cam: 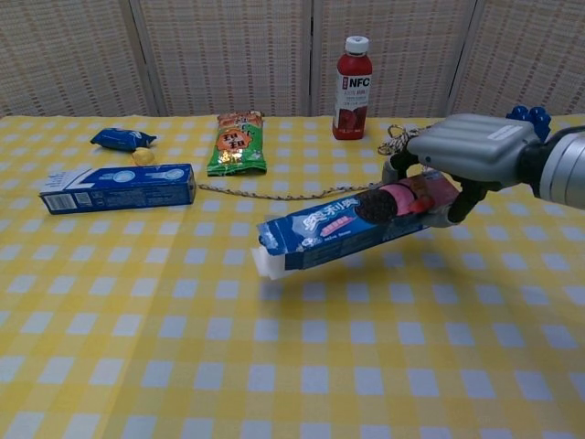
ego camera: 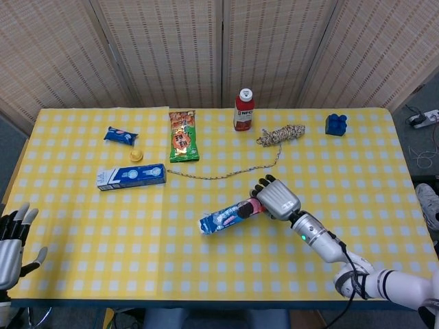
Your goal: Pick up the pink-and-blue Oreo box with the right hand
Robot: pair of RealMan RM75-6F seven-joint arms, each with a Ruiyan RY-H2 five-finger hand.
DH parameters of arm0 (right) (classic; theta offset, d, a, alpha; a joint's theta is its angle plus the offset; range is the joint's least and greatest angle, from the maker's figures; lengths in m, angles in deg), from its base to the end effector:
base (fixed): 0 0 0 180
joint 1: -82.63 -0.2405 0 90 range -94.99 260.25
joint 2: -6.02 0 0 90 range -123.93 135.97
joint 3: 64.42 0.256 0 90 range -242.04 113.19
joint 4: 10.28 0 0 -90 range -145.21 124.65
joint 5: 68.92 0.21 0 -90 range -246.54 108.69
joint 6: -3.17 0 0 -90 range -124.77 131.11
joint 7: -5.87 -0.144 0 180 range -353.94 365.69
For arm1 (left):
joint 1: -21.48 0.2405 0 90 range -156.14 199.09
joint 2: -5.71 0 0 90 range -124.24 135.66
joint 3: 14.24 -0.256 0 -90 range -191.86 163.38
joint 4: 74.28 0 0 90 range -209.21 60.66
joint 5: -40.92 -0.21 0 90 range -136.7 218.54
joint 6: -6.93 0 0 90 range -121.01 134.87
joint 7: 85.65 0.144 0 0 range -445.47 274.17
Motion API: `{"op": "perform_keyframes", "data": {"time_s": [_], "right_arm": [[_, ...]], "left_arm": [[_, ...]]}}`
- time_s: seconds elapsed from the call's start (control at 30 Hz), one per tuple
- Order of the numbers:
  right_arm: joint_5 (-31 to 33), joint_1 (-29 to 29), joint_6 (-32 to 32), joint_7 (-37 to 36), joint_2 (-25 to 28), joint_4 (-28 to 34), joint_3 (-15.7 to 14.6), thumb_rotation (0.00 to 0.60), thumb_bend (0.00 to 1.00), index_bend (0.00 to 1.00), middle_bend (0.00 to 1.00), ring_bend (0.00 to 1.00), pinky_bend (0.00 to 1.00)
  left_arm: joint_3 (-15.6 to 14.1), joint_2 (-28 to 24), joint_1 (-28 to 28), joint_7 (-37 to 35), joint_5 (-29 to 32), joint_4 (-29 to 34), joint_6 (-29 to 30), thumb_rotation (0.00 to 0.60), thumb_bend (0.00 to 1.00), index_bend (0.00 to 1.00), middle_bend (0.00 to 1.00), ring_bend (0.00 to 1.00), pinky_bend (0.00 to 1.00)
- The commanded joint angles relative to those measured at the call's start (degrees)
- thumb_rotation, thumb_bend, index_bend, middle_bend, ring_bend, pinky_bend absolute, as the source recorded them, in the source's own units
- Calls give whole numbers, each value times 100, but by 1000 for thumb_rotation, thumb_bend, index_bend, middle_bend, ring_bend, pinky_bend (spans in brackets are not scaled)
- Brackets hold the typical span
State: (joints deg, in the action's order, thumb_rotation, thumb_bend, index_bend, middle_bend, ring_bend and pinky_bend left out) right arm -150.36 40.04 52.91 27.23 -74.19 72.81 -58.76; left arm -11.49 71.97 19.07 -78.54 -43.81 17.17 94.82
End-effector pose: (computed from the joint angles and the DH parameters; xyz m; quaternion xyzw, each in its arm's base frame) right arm -0.1667 -0.3402 0.0104 0.8451 -0.2022 0.2976 0.3955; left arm -0.3186 0.1670 0.1559 -0.5891 -0.3616 -0.3545 0.6297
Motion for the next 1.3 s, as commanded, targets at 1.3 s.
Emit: {"op": "perform_keyframes", "data": {"time_s": [1.3], "right_arm": [[396,-1052,-510,3820,1551,988,8,600,352,177,343,235,223]], "left_arm": [[16,167,-23,-48,23,-174,-23,600,340,100,28,55,42]]}}
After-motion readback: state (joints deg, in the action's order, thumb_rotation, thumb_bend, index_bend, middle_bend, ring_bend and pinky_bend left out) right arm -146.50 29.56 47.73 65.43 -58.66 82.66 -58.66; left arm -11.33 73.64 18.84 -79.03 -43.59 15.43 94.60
